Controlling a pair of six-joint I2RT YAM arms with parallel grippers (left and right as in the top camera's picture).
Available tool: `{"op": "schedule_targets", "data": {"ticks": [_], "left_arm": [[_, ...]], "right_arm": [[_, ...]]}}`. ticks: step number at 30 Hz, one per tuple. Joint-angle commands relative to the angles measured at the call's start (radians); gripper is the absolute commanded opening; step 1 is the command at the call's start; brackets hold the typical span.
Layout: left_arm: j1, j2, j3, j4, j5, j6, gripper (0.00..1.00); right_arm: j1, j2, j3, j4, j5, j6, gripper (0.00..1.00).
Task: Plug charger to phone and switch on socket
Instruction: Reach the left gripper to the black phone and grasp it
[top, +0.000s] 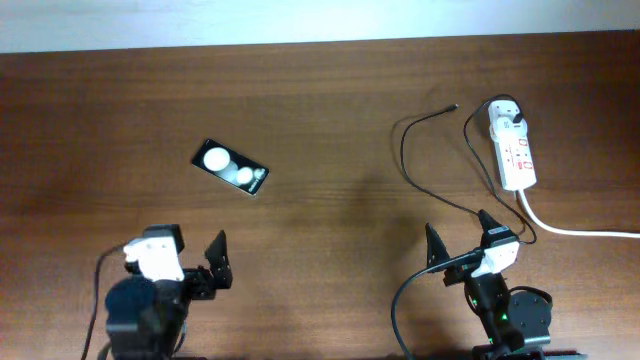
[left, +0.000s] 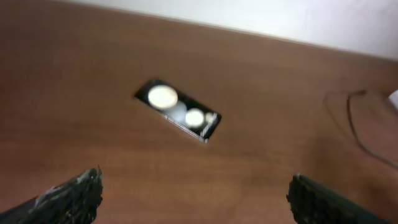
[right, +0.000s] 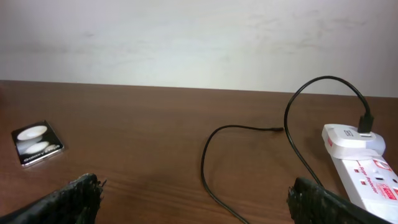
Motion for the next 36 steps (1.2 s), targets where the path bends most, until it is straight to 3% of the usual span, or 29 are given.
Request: {"op": "schedule_targets", "data": {"ticks": [1,4,10,13,18,25,31,36], "left_arm": [[-0.003,0.144,0.084,-0.051,0.011,0.013,0.99],[-0.003,0.284,0.2,-0.167,0.056,0.013,0.99],[-0.003,0.388,0.248,-0.18,0.391,0.012,0.99],[-0.003,0.389,0.248,-0.176,0.393,0.013,0.99],[-0.003,0.415,0.277,-0.215,0.169,-0.101,1.0],[-0.003,0.779,0.643,-0.461,0.023,-0.18,0.98],[-0.027,1.048,0.833,-0.553,-0.102,-0.303,1.0],[-0.027,1.15,0.884,-0.535,-0.181,-0.398,0.99]], "right_arm": [[0.009,-0.008,-0.006,-0.005,0.005,0.011,0.99],[0.009,-0.008,-0.006,-0.005,0.006,0.011,0.99],[0.009,-0.008,-0.006,-0.005,0.006,0.011,0.99],[0.009,-0.008,-0.006,-0.005,0.005,0.011,0.99],[0.009,-0.008,-0.006,-0.005,0.006,0.011,0.99],[0.009,-0.008,-0.006,-0.005,0.005,0.011,0.99],[0.009,-0.008,-0.006,-0.005,0.005,0.011,0.99],[0.009,-0.008,-0.006,-0.005,0.006,0.011,0.99]]}}
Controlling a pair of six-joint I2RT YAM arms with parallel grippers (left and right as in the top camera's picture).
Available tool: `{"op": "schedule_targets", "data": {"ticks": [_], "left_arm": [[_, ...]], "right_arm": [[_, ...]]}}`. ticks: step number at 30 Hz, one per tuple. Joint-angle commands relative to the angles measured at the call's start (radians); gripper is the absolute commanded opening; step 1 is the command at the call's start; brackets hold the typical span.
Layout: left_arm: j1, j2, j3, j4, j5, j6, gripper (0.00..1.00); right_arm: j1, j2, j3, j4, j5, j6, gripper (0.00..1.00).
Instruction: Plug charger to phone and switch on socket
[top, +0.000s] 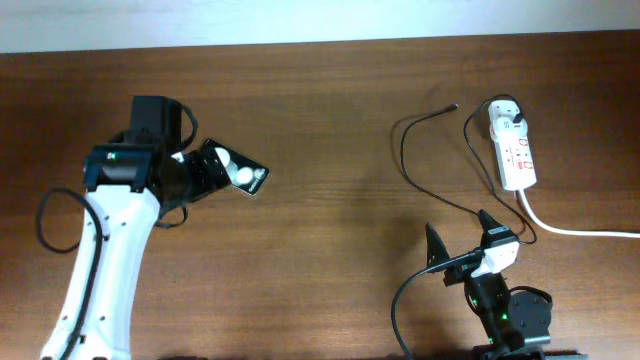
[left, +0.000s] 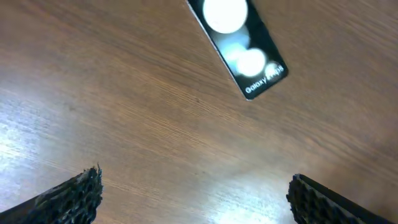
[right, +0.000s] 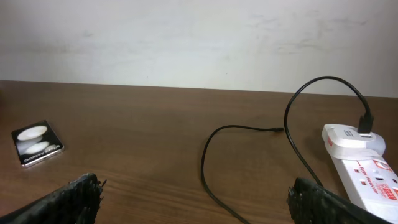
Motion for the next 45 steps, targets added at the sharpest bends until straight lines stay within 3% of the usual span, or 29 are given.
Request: {"op": "schedule_targets", "data": {"ticks": [1,6,13,16,27,32,35,36,38,45], "left_arm": [[-0.003,0.043,0.029,0.034,-0.063,-0.079,0.99],[-0.003,0.118,0.049,0.12,-0.061,-0.163,0.99],[-0.036,0.438,0.33,0.133,-0.027,-0.387,1.0],[-0.043,0.597,0.412,0.128,0.025,-0.423,1.0],[-0.044,0.87,0.411,0.154,0.002,-0.423,0.99],[-0.049,0.88,0.41,0.155,-0.002,-0.423,0.99],[-0.049,0.88,0.41,0.143,-0.002,-0.418,0.72],[-0.049,0.88,0.41,0.139,-0.002,-0.418,0.67],[-0.049,0.88,0.41,0.135,-0.002,-0.386,0.64],[-0.049,0.88,0.41,0.132,-0.002,-0.098,0.56]], "right_arm": [[0.009,-0.009,-0.006,-0.005,0.006,0.011,0.99],[0.009,-0.009,-0.006,-0.005,0.005,0.011,0.99],[0.009,-0.009,-0.006,-0.005,0.006,0.011,0.99],[0.009,-0.009,-0.006,-0.005,0.006,0.011,0.99],[0.009,-0.009,-0.006,-0.005,0.005,0.011,0.99],[0.009,-0.009,-0.006,-0.005,0.006,0.011,0.99],[0.009,-0.009,-0.006,-0.005,0.006,0.011,0.99],[0.009,-0.009,-0.006,-0.005,0.006,0.011,0.99],[0.009,-0.009,-0.006,-0.005,0.005,0.011,0.99],[0.009,-0.009,-0.006,-0.005,0.006,0.011,0.99]]}}
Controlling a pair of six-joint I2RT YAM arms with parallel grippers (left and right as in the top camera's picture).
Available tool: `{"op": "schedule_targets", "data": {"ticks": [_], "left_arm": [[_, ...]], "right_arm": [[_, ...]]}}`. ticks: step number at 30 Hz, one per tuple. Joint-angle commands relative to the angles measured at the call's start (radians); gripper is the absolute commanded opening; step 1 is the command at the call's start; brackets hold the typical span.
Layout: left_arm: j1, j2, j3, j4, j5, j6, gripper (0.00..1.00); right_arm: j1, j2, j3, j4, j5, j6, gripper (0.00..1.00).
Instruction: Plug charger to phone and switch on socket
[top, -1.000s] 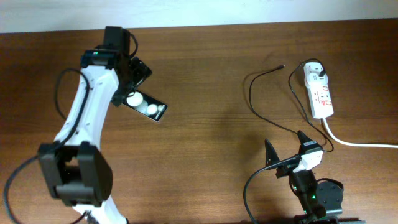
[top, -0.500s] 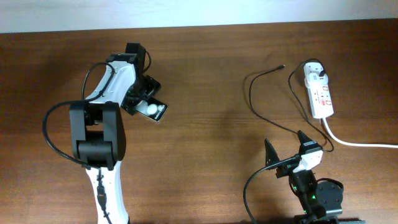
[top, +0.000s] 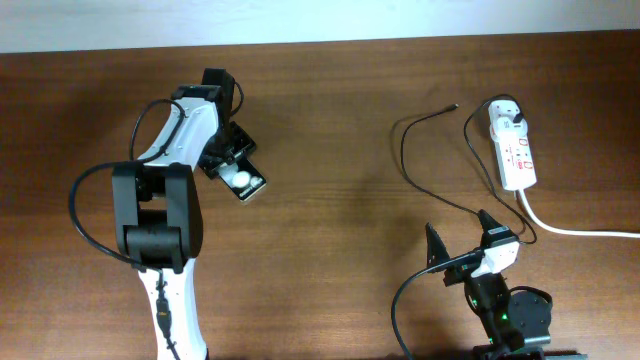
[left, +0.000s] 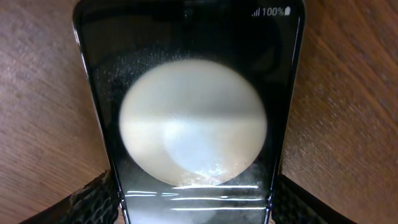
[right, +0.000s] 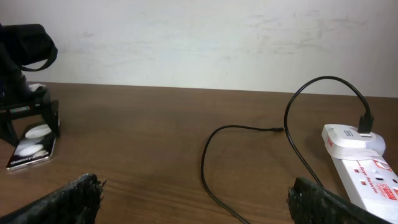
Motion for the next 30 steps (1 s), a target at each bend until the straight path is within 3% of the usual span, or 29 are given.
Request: {"op": "schedule_targets", "data": {"ticks": [1,5,10,12,13,18,25,30], "left_arm": [[-0.005,0.05,-0.005,-0.013,-0.011,0.197,0.56],[-0.005,0.05,-0.005,-0.008,-0.011,0.344,0.55],[-0.005,0.05,-0.005,0.004,-0.011,0.36,0.58],[-0.005,0.05,-0.005,0.005,-0.011,0.359,0.94],[-0.005,0.05,-0.005,0.004,-0.01,0.344,1.0],[-0.005,0.05,-0.019,0.016,0.073,0.341,0.97],[-0.005,0.05,-0.056,0.039,0.112,0.341,0.69],[-0.005,0.04,-0.02,0.005,0.113,0.341,0.65]], "right_arm": [[0.009,-0.009,-0.006,-0.005,0.005,0.011,0.99],[0.009,-0.009,-0.006,-0.005,0.005,0.011,0.99],[0.009,-0.009,-0.006,-0.005,0.005,0.011,0.99],[0.009,-0.009,-0.006,-0.005,0.005,0.011,0.99],[0.009,-0.009,-0.006,-0.005,0.005,0.011,0.99],[0.009,-0.009,-0.006,-0.005,0.005,0.011,0.99],[0.009,-0.009,-0.006,-0.005,0.005,0.011,0.99],[0.009,-0.009,-0.006,-0.005,0.005,0.011,0.99]]}}
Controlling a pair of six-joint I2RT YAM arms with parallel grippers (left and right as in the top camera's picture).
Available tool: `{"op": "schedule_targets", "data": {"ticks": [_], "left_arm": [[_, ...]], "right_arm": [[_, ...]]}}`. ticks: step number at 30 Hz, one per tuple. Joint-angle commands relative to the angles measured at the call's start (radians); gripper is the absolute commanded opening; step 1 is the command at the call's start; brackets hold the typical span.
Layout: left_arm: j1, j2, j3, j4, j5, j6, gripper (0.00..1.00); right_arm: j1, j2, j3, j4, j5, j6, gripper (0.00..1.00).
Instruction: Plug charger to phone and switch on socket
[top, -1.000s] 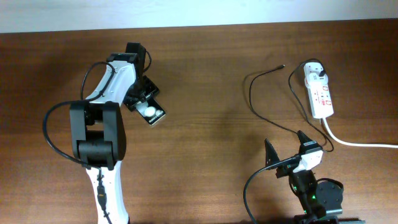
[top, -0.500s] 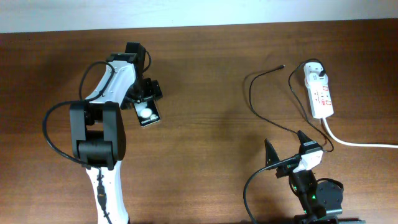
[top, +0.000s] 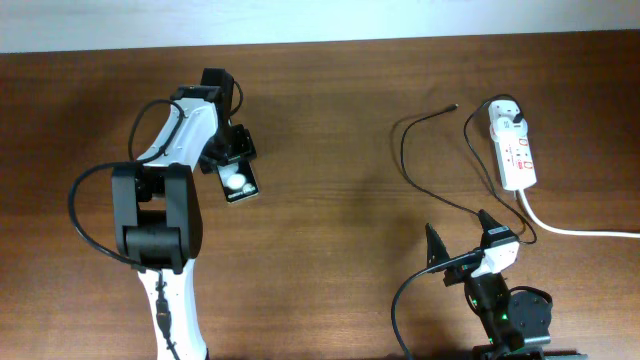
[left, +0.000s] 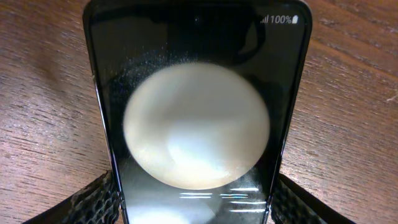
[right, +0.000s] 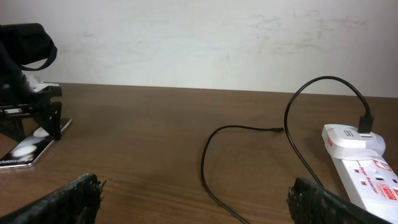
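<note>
The black phone lies screen-up on the brown table, left of centre, and fills the left wrist view. My left gripper is shut on its far end, with one finger against each long side. The black charger cable loops across the right half, its free tip lying loose. The other end runs into the white adapter plugged into the white power strip. My right gripper stands open near the front edge, holding nothing.
The strip's thick white lead runs off to the right. In the right wrist view the cable loop lies just ahead of my open fingers, and the phone shows far left under the left arm.
The phone has turned under my left gripper. It lay slanting toward the front right, and now points almost straight toward the front. My right arm has not moved.
Both arms first rested open at the front edge, with the phone lying slanted and alone. The left arm then reached out beside the phone, later stood over it with fingers at its sides, and now the phone is turned. The right arm, cable and strip stayed put.
</note>
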Motion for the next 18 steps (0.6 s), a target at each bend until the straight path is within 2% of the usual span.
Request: {"op": "schedule_targets", "data": {"ticks": [1,6,12,18], "left_arm": [[-0.006,0.033,0.002,-0.029,0.087,0.0,0.64],[-0.006,-0.135,0.049,-0.084,0.087,0.001,0.61],[-0.005,-0.486,0.049,-0.213,0.087,0.005,0.59],[-0.005,-0.844,0.049,-0.344,0.064,0.054,0.61]], "right_arm": [[0.009,-0.009,-0.006,-0.005,0.006,0.011,0.99],[0.009,-0.009,-0.006,-0.005,0.005,0.011,0.99],[0.009,-0.009,-0.006,-0.005,0.006,0.011,0.99],[0.009,-0.009,-0.006,-0.005,0.006,0.011,0.99]]}}
